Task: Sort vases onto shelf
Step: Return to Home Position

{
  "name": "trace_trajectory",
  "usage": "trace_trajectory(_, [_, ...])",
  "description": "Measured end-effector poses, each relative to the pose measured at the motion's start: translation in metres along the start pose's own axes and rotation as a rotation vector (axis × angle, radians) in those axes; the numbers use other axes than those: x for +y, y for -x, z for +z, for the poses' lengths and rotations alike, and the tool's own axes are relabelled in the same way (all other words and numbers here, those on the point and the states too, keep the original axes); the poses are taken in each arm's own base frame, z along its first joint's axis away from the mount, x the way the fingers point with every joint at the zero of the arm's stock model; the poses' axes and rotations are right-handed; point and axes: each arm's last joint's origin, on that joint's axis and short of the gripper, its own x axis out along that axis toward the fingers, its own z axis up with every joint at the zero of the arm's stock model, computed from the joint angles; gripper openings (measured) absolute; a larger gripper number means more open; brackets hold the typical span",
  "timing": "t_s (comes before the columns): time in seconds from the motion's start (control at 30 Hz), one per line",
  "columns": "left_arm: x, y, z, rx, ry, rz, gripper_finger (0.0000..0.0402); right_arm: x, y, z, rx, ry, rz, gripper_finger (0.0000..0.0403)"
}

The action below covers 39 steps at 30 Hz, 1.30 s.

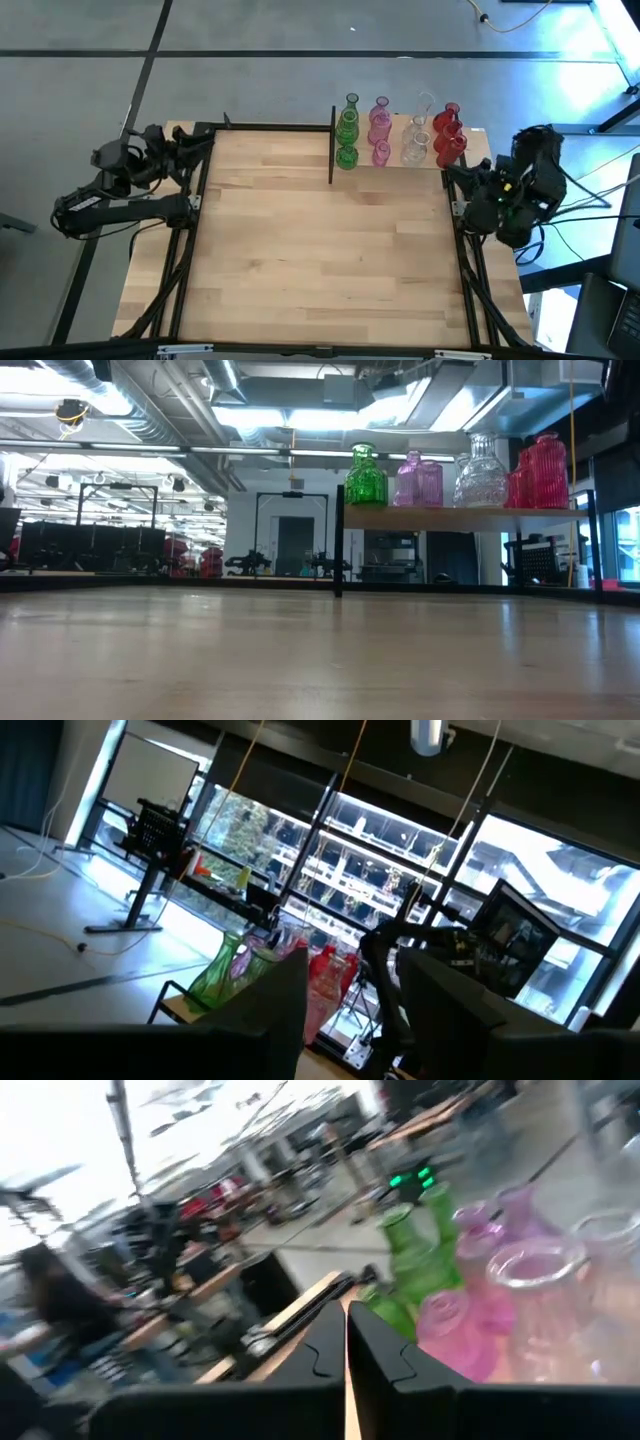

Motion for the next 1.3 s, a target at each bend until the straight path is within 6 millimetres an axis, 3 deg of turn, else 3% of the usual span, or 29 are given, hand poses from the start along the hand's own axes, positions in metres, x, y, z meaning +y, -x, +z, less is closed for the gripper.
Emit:
trace_trajectory(0.2, [0.0,0.001,0.0,-0.003,0.002,-0.002,0.0151,-0.019,0.006,-0.005,0.091,-0.054,0.143,0.0])
trace_trajectory(0.33, [0.0,0.001,0.0,-0.002,0.009,-0.001,0.0151,-0.025,0.006,-0.014,0.098,-0.077,0.15,0.0])
trace_trajectory(0.57, [0.001,0.001,0.001,-0.012,0.027,0.02,0.0151,-0.021,-0.008,-0.019,-0.083,-0.082,-0.125,0.0])
trace_trajectory(0.8, [0.002,0.001,0.001,-0.032,-0.005,0.065,0.0151,-0.014,-0.039,-0.026,-0.279,-0.012,-0.465,0.0])
trace_trajectory(1.03, [0.003,0.001,0.002,-0.05,-0.027,0.109,0.0151,-0.008,-0.066,-0.047,-0.321,0.071,-0.587,0.0])
trace_trajectory(1.17, [0.003,0.001,0.002,-0.052,-0.012,0.112,0.0151,-0.028,-0.06,-0.065,-0.408,0.024,-0.54,0.0])
trace_trajectory(1.3, [0.003,0.001,0.002,-0.055,0.034,0.11,0.0151,-0.052,-0.047,-0.087,-0.384,-0.028,-0.483,0.0])
